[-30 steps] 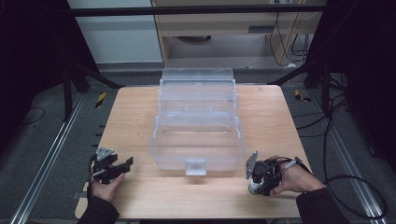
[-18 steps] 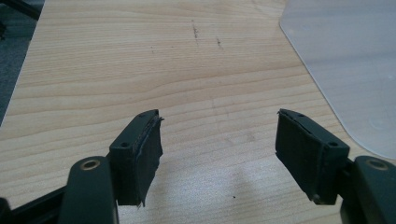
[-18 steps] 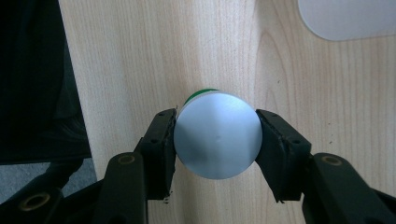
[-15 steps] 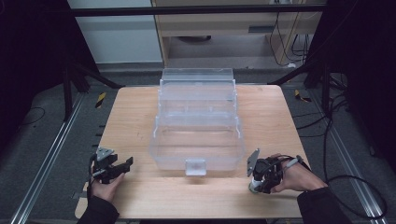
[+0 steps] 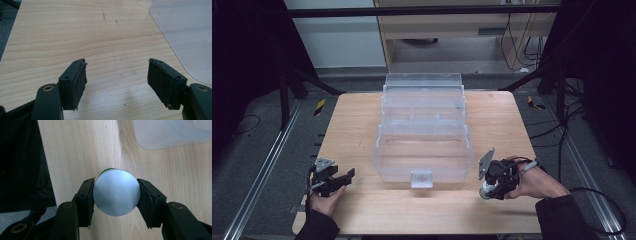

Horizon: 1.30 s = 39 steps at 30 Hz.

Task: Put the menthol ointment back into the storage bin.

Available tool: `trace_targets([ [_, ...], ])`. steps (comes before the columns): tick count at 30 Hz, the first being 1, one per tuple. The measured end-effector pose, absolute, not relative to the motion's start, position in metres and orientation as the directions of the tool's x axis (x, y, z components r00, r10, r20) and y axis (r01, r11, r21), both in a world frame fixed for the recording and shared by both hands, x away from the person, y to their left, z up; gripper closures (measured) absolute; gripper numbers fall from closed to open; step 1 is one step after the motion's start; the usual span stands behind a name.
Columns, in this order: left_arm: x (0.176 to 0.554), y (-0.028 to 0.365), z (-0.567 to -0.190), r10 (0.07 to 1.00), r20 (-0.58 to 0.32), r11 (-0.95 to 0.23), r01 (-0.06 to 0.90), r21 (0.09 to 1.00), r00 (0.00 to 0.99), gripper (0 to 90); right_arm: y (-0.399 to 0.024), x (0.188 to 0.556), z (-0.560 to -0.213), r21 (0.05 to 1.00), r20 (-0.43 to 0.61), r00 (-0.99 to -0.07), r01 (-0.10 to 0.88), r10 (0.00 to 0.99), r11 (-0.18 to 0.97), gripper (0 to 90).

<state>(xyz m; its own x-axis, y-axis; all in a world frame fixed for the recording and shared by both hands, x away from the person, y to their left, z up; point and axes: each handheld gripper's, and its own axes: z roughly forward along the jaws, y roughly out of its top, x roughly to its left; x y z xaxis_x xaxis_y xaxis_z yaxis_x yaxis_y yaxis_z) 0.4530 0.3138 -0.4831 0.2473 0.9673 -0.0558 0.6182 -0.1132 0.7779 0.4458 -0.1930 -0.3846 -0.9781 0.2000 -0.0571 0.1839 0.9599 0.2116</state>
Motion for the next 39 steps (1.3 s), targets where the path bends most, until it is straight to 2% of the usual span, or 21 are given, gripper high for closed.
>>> trace_targets([
  [22,0.453,0.314,-0.483,0.967,-0.058,-0.113,0.620,0.777,0.249,31.0,-0.188,0.465,-0.323,0.278,-0.087,-0.968,0.203,0.235,0.939,50.4],
  [39,0.453,0.315,-0.483,0.967,-0.061,-0.110,0.620,0.776,0.248,31.1,-0.169,0.492,-0.305,0.313,-0.111,-0.964,0.197,0.242,0.929,50.4],
])
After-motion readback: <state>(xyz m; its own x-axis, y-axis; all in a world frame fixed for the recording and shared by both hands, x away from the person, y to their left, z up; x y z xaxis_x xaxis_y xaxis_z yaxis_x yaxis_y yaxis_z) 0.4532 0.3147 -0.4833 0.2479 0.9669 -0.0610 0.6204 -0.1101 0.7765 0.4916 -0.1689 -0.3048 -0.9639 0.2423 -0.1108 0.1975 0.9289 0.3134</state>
